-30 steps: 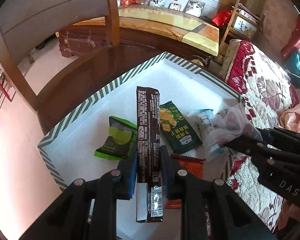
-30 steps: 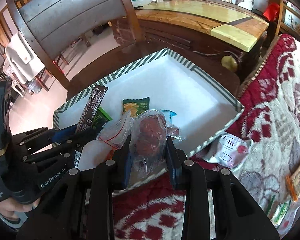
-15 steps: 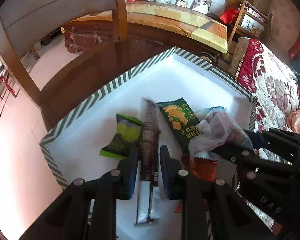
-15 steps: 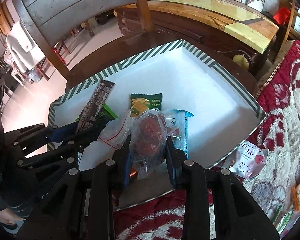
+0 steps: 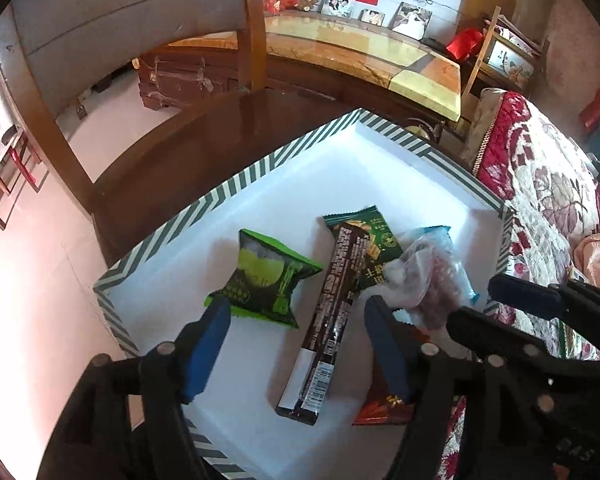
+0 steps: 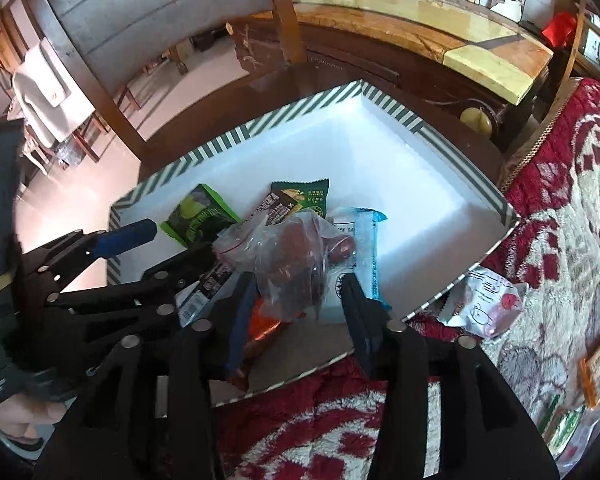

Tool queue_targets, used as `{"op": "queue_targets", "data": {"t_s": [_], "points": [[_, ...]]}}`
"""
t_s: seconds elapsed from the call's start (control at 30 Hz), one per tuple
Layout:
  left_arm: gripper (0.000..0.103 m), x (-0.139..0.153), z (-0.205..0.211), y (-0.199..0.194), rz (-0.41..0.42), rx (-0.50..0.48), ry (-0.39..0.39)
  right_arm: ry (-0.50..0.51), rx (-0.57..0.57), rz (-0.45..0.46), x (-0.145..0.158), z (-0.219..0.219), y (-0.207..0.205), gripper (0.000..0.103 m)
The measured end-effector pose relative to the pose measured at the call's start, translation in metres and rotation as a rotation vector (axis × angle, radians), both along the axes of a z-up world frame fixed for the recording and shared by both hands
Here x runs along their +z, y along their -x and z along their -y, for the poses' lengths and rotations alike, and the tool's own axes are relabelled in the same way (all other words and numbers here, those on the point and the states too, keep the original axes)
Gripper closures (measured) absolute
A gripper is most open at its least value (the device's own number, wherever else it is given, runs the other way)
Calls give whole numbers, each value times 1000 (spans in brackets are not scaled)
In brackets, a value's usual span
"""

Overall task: Organize snacks
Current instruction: 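Move both open tools back over the snack pile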

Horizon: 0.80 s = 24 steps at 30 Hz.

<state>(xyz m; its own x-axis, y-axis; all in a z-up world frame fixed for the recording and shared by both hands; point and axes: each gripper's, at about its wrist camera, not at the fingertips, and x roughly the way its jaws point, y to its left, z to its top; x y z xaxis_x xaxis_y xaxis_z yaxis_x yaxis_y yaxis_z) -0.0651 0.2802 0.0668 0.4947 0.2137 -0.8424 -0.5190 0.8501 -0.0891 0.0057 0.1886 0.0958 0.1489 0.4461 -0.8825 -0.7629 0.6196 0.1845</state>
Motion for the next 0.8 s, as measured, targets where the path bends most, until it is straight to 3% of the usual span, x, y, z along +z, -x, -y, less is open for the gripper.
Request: {"op": "queue_targets", "data": {"t_s": [0.23,0.8], "points": [[19,15,15,4,33,-22,-46,-36,-29,22,13,22,10,52],[17,32,107,-12,68,-214,-81,-64,-228,56,21,121,18,52]]}}
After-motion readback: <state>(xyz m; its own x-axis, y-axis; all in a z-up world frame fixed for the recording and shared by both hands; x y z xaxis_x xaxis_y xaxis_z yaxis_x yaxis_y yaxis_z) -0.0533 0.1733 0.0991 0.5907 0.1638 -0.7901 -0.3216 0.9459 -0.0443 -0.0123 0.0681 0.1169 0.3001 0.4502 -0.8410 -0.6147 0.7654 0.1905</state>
